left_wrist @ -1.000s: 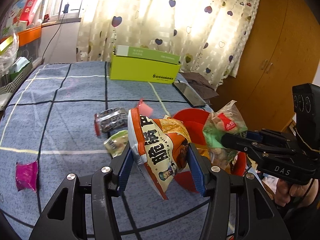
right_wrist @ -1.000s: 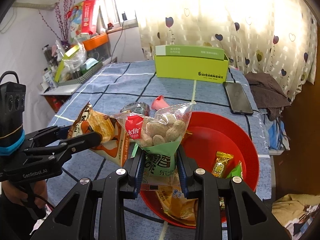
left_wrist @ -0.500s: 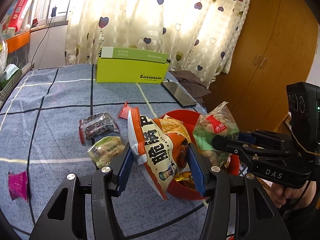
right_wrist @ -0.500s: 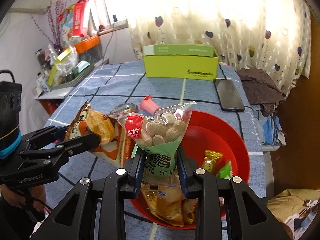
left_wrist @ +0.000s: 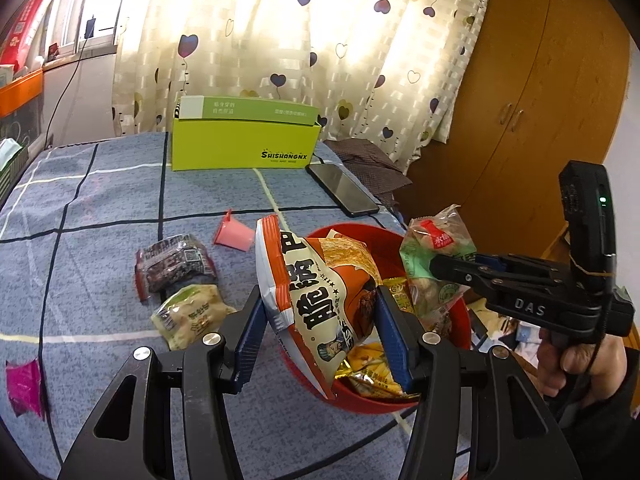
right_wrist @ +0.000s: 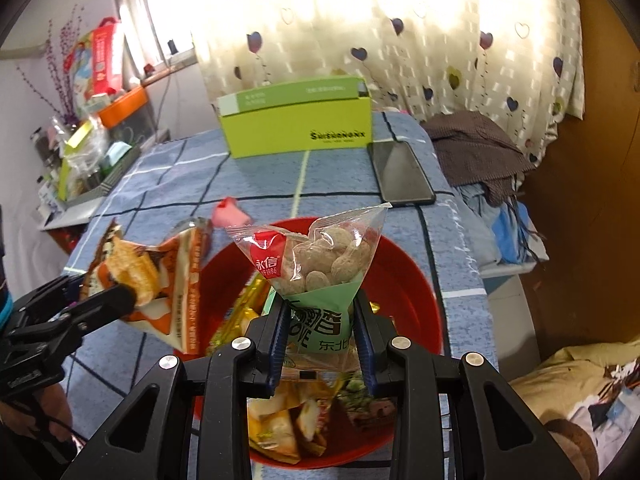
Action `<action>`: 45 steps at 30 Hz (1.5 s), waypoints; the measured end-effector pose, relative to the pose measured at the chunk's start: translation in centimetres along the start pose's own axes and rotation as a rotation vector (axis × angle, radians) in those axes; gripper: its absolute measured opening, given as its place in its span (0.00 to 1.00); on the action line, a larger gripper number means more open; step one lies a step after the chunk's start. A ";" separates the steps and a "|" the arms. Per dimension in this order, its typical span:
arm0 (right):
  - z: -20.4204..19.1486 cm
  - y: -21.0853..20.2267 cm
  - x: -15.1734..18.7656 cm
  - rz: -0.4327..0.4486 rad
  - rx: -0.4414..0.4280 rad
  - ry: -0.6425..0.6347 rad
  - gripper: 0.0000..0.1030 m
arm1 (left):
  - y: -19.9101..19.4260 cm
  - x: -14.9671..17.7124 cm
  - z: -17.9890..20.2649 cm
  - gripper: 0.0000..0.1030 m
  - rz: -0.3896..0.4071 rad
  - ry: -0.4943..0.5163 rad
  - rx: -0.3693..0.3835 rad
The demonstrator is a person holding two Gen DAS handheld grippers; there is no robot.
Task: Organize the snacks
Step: 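Carry chip bag in left tool and peanut bag in right tool over red bowl, then open right tool dropping peanut bag while left tool drops chip bag into bowl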
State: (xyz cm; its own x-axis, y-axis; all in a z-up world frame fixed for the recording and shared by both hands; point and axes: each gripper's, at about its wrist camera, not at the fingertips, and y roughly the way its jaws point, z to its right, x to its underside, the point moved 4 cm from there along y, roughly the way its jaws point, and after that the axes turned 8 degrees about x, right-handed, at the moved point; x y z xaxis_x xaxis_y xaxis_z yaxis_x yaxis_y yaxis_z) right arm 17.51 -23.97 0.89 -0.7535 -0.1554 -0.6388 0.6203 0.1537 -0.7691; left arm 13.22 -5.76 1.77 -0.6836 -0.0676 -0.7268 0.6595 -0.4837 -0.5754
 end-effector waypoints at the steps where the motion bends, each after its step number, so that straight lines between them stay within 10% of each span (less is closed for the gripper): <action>1: 0.1 0.4 0.0 -0.013 0.008 0.003 0.28 | 0.1 0.0 0.0 0.53 -0.001 0.000 0.002; 14: 1.8 1.7 -1.0 -0.028 0.055 0.064 0.43 | 0.5 0.0 0.0 0.53 -0.014 -0.003 0.015; 45: 2.1 -0.8 -1.0 0.013 -0.027 0.113 0.43 | 10.2 -1.1 1.7 0.53 -0.131 0.024 -0.031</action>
State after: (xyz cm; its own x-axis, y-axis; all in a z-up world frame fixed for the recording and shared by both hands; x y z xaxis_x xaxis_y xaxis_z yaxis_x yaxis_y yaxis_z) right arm 18.24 -26.01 2.05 -0.7660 -0.0425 -0.6415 0.6254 0.1817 -0.7588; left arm 20.16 -12.07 -2.70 -0.7570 0.0155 -0.6532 0.5748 -0.4595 -0.6771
